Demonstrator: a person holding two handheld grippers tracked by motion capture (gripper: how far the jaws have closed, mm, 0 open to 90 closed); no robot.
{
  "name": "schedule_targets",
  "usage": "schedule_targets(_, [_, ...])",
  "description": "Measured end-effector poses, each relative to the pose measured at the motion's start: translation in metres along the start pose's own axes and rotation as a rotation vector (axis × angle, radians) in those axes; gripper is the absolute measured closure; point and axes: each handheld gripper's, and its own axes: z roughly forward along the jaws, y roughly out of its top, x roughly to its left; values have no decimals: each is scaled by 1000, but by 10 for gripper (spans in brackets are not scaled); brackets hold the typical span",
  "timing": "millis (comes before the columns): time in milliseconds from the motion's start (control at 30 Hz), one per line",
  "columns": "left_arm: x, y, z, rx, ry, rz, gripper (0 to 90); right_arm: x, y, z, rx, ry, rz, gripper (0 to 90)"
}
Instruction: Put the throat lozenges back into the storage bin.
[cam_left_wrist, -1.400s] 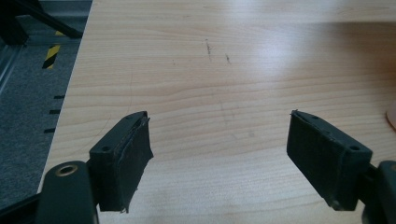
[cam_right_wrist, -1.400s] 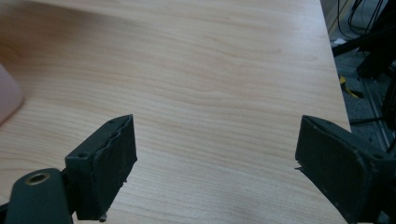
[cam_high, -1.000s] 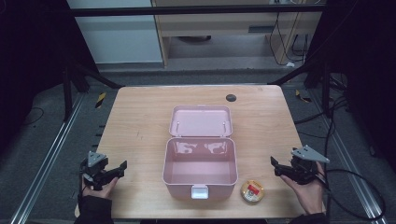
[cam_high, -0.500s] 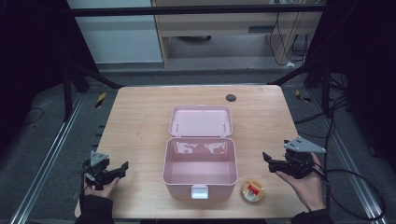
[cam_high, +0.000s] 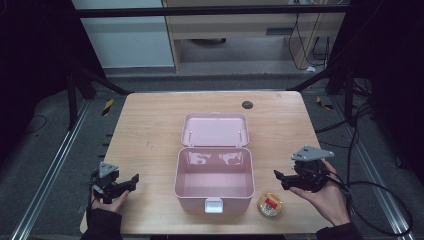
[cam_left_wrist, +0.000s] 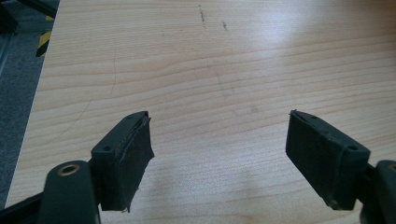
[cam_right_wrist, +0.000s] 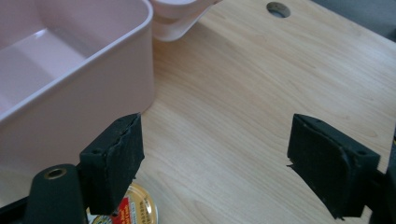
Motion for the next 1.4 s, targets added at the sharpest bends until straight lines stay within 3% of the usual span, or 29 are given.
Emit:
schedule_targets(367, [-1, 0, 2, 10, 2, 15, 217, 15, -3, 7, 109, 48, -22, 190])
schedule_targets(667, [-1, -1, 3, 15, -2, 17, 218, 26, -13, 16, 162, 89, -38, 179])
schedule_targets(1133, [-2, 0, 3, 15, -2, 19, 218, 43, -28, 33, 265, 149, -119, 134])
schedule_targets(1400, [-2, 0, 3, 16, -3, 19, 218, 51, -33, 42, 323, 206, -193, 125])
